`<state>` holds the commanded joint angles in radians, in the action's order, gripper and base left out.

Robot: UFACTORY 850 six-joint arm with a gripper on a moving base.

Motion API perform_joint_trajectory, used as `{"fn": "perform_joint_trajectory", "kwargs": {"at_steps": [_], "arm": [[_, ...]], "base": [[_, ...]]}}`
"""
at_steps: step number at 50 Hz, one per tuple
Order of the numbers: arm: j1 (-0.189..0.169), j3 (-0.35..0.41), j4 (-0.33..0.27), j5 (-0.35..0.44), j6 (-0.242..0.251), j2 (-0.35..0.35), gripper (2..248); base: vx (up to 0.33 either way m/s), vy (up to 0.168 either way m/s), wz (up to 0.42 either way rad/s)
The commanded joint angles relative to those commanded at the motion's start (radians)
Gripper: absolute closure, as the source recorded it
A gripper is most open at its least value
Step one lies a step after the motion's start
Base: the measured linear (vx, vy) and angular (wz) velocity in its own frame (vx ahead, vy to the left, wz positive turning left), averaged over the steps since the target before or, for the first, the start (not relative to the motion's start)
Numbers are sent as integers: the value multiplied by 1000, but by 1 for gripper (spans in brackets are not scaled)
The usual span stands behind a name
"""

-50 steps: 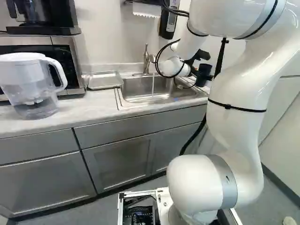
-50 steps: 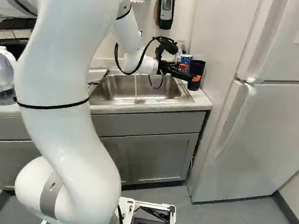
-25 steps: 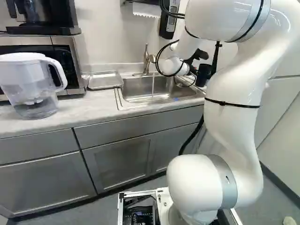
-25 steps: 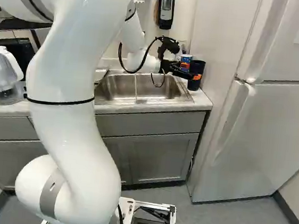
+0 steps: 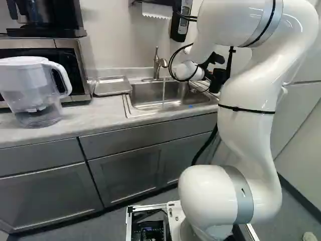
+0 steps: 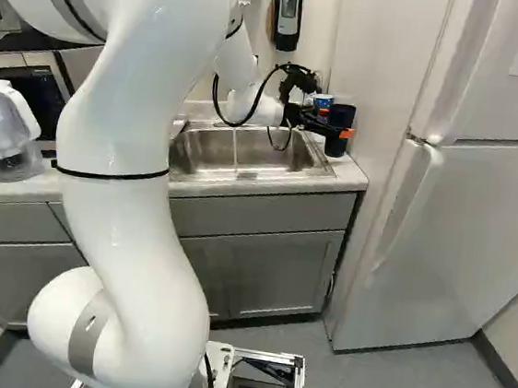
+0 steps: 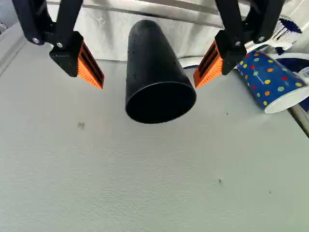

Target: Rinse the cup and place it in the tray

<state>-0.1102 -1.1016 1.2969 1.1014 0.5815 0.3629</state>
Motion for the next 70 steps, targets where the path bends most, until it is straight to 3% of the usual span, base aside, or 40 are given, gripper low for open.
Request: {"fn": "perform_joint_trajectory", "kwargs": {"at_steps": [2,3,8,9,13,14,18,19,70], "arm": [[0,0,0,0,0,0,3],[0,0,0,0,0,0,20],[0,0,0,0,0,0,20],[0,0,0,0,0,0,58],[0,0,0,0,0,0,58],[0,0,0,0,0,0,95],[0,0,0,0,0,0,95],[0,0,0,0,0,0,124],[4,-28,-21,-35,0,-64,129]], "base": [[0,0,0],[0,0,0],[0,0,0],[0,0,0],[0,0,0],[0,0,0],[0,0,0],[0,0,0],[0,0,0]]}}
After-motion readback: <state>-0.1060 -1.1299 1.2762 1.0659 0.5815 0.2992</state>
